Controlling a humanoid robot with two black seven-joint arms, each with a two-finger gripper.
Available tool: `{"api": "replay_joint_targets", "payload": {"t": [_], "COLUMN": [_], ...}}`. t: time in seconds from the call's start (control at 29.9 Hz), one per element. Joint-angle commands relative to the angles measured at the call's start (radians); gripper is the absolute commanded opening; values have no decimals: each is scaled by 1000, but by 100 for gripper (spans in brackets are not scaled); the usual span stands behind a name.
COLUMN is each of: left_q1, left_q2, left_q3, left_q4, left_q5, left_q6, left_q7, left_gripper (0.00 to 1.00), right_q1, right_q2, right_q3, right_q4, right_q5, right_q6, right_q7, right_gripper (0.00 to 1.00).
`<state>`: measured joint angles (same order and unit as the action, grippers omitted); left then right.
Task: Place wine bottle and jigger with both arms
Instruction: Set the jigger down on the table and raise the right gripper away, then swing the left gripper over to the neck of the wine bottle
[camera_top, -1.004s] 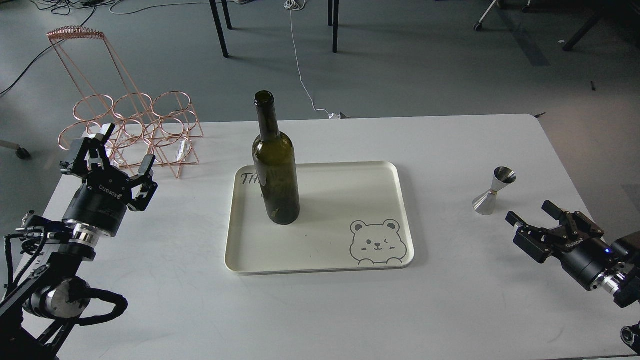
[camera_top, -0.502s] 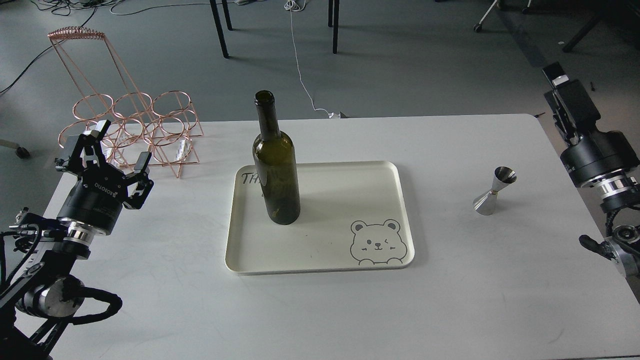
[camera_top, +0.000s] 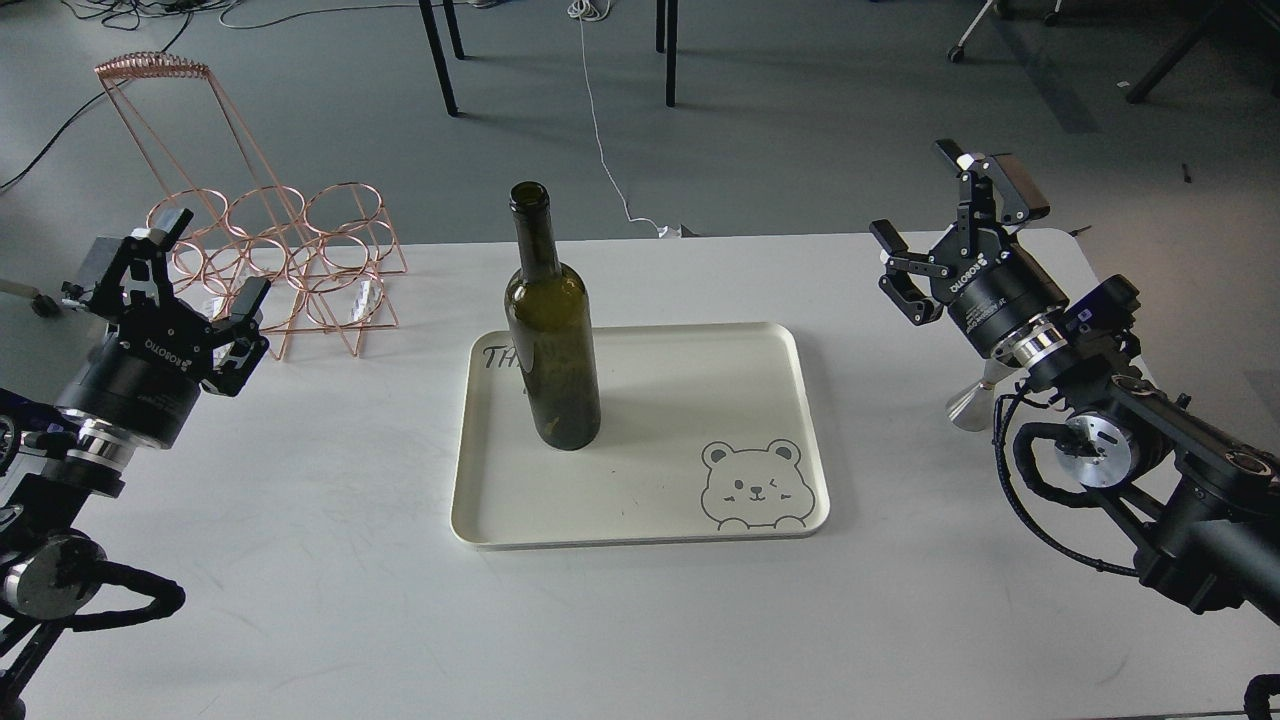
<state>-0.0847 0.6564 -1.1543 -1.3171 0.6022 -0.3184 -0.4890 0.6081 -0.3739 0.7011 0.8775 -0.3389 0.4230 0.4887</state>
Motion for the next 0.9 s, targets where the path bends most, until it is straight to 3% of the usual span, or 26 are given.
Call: {"api": "replay_joint_targets", "payload": {"t": [0.0,0.27,0.5,0.74,0.87], "left_q1": [0,-15,-150,-263,-335], "left_q2": [86,187,183,175,98], "left_q3": [-10,-33,-27,40,137], "left_q4": [-74,-238,-277,-283,-283], "left_q5": [280,793,1322,1469,1481], "left_q6": [13,93,160,168,170], "left_q7": [0,0,0,0,0], "left_gripper": [99,99,99,99,99], "right_q1": [-5,-39,-64,-64,-64], "right_q2": [49,53,46,44,44], "right_q3": [0,1,1,1,1], "right_q4": [-60,-60,-57,-57,-55], "right_q5": [0,-2,-12,-15,-15], "right_q6": [40,37,37,36,36], "right_q7": [0,0,0,0,0], "right_gripper": [99,99,99,99,99]}}
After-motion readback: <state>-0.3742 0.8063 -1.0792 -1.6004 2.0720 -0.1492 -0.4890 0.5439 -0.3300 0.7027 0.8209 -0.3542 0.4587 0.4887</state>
